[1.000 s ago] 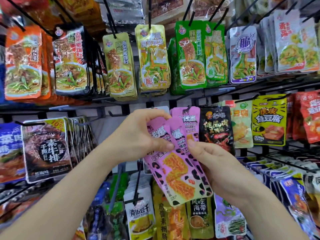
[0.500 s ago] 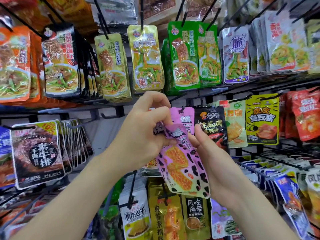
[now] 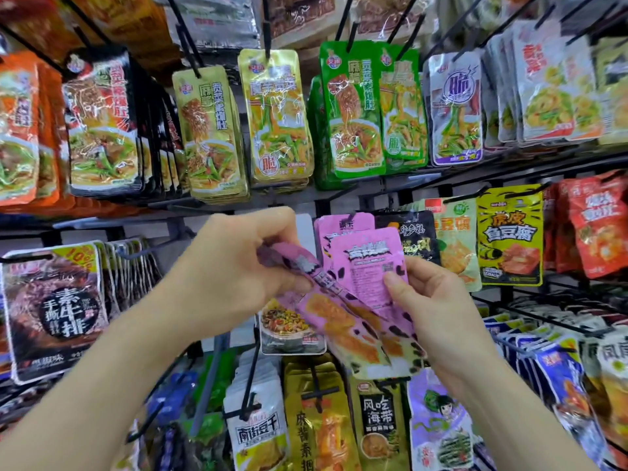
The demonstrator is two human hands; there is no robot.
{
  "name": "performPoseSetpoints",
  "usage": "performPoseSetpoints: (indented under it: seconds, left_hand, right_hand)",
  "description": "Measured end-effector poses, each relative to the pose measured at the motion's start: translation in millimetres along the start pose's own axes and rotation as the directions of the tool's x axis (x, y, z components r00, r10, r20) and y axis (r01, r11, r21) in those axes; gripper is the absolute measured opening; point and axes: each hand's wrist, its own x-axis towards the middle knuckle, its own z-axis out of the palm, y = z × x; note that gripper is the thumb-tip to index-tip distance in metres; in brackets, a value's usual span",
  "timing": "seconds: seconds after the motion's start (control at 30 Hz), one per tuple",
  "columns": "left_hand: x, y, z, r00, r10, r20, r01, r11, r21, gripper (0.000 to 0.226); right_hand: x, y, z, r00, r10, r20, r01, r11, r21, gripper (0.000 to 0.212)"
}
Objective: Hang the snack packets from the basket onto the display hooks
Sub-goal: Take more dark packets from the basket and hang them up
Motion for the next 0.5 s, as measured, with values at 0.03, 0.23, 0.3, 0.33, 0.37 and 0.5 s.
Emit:
performPoseSetpoints:
  seconds: [0.03, 0.23, 0.3, 0.33, 0.37, 0.5]
  left_hand:
    - [2, 3, -4, 0.998, -0.036, 0.060, 0.036, 0.999, -0.006, 0.029]
    - [5, 6, 18, 0.965, -0.087, 0.248, 0.058, 0.990, 0.125, 0.040]
    - [3, 4, 24, 0.977, 0.003, 0.214, -0.024, 0.995, 0.097, 0.029]
    - [2, 1, 25, 0.978, 0.041, 0.206, -0.062, 0.993, 0.100, 0.028]
    - [0, 0, 26, 0.976, 0.065, 0.207, -0.090, 0.990, 0.112, 0.030]
    - [-4, -1, 27, 0.961, 0.146, 0.237, -0.160, 0.986, 0.040, 0.041]
  right_hand:
    - [1, -3, -2, 1.000, 0.001, 0.002, -0.001, 1.000, 0.010, 0.022]
    - [4, -15, 4, 0.914, -0.399, -0.076, 0.353, 0.872, -0.338, 0.019]
    - [-4, -14, 9, 0.865, -0.500, -0.029, 0.446, 0.796, -0.410, 0.018]
    - [-9, -13, 10, 0.873, -0.487, -0.002, 0.455, 0.816, -0.356, 0.016]
    - [-14, -13, 10, 0.904, -0.426, 0.039, 0.419, 0.864, -0.277, 0.009]
    - [-8, -9, 1, 0.972, -0.177, 0.152, 0.197, 0.972, -0.129, 0.025]
